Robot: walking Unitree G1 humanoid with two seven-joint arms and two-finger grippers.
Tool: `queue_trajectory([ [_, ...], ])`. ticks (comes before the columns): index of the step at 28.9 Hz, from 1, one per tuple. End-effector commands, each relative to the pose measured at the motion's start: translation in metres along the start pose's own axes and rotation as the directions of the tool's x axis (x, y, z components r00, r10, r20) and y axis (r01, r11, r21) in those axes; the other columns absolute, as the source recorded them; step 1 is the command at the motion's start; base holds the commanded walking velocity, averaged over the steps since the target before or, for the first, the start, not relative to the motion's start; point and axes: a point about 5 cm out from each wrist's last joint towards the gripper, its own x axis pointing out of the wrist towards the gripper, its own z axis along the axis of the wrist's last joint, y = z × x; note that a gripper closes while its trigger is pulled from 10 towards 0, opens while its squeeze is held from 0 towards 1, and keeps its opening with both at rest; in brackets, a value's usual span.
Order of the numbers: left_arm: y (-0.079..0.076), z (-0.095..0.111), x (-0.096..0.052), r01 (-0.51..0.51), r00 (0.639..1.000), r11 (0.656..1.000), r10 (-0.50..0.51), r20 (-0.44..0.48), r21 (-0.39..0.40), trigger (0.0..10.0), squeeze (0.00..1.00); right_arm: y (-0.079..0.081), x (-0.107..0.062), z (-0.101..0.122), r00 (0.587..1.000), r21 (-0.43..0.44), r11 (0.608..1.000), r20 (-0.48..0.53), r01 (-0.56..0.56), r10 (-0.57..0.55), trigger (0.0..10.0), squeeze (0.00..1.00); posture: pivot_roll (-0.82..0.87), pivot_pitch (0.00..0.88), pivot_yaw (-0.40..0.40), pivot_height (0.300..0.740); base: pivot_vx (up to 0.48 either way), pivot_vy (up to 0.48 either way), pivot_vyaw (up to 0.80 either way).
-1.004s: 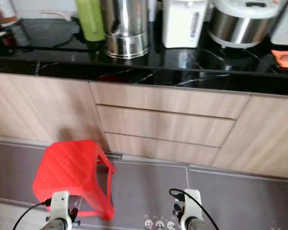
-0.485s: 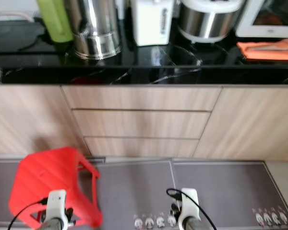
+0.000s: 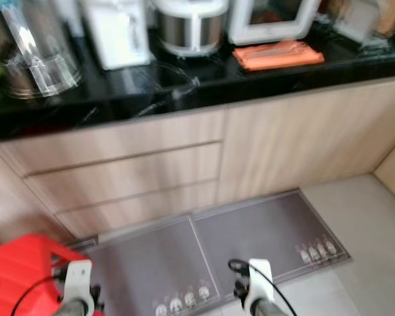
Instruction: Kitchen organization
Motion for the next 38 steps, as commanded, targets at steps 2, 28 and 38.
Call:
queue_trajectory([
  [2,0.005,-0.006,-0.001,-0.013,1.0,1.0,0.013,-0.02,0.01,10.0,0.0,0.004,0.002,0.006,1.0,-0.006,1.0,0.014,-0.008,0.008,10.0,0.0,-0.06,0.0,0.021,0.74,0.0,0.0,-0.77],
  [28,-0.002,0.004,0.0,0.031,0.999,0.999,-0.031,0.033,-0.013,10.0,0.0,0.004,0.001,0.005,1.0,-0.018,1.0,0.009,-0.01,0.01,10.0,0.0,-0.08,0.0,0.032,0.74,0.0,0.0,-0.76],
  [38,0.001,0.008,0.001,-0.001,0.999,1.0,0.001,0.052,0.01,10.0,0.0,0.004,0.002,0.007,1.0,-0.016,1.0,0.011,-0.011,0.012,10.0,0.0,-0.07,0.0,0.027,0.74,0.0,-0.1,-0.75],
])
